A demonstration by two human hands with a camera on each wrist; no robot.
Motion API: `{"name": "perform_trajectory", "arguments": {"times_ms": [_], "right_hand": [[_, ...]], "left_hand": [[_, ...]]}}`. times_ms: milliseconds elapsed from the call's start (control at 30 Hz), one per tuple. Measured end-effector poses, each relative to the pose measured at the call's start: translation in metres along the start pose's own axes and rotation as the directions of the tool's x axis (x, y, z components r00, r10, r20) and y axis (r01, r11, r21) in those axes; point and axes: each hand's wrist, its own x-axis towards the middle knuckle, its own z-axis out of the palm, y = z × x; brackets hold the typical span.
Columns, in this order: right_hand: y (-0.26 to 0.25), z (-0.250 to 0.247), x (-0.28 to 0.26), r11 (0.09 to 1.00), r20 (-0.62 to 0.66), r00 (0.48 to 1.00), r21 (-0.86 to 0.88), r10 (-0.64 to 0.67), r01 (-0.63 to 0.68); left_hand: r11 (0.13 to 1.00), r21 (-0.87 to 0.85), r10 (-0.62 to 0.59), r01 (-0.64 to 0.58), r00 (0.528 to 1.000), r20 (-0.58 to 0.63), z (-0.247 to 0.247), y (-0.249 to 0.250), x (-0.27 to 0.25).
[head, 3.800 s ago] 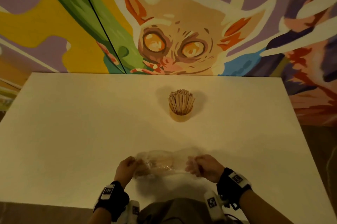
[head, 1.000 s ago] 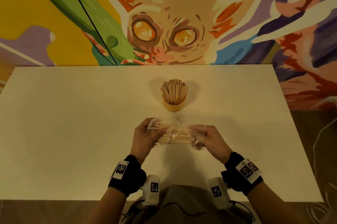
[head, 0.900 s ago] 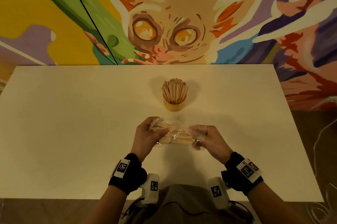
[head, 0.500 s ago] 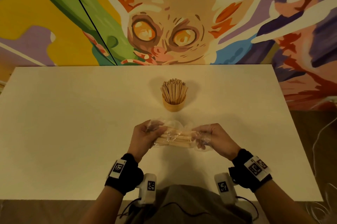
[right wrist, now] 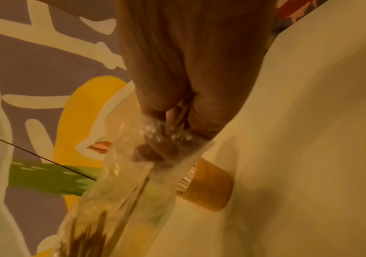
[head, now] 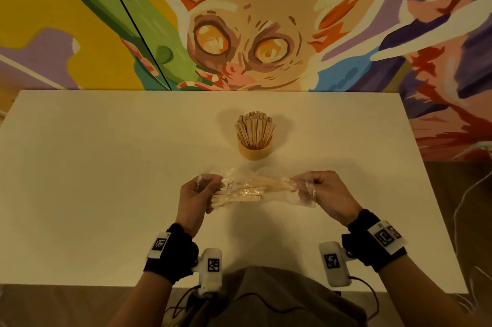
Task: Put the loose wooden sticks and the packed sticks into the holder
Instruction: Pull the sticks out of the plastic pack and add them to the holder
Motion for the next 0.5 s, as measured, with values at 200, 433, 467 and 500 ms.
{"name": "perform_trajectory", "arguments": {"times_ms": [200,433,467,500], "right_hand": [[-0.006,-0.022,0.004,0.999,-0.057,0.997,0.030,0.043,-0.041],[0.005,-0.046,0.003,0.994,-0.112,0.988,0.036,0.110,-0.107],[0.008,-0.048,0.002,0.993,-0.119,0.986,0.039,0.118,-0.114],[0.011,-0.050,0.001,0.992,-0.126,0.984,0.040,0.124,-0.120]], "left_hand": [[0.995,-0.059,-0.079,0.076,0.996,-0.044,-0.027,-0.011,0.008],[0.976,-0.063,-0.217,0.211,0.968,-0.128,-0.067,-0.033,0.013],[0.970,-0.087,-0.237,0.227,0.962,-0.138,-0.072,-0.036,0.013],[0.964,-0.113,-0.256,0.240,0.955,-0.149,-0.077,-0.039,0.013]]}}
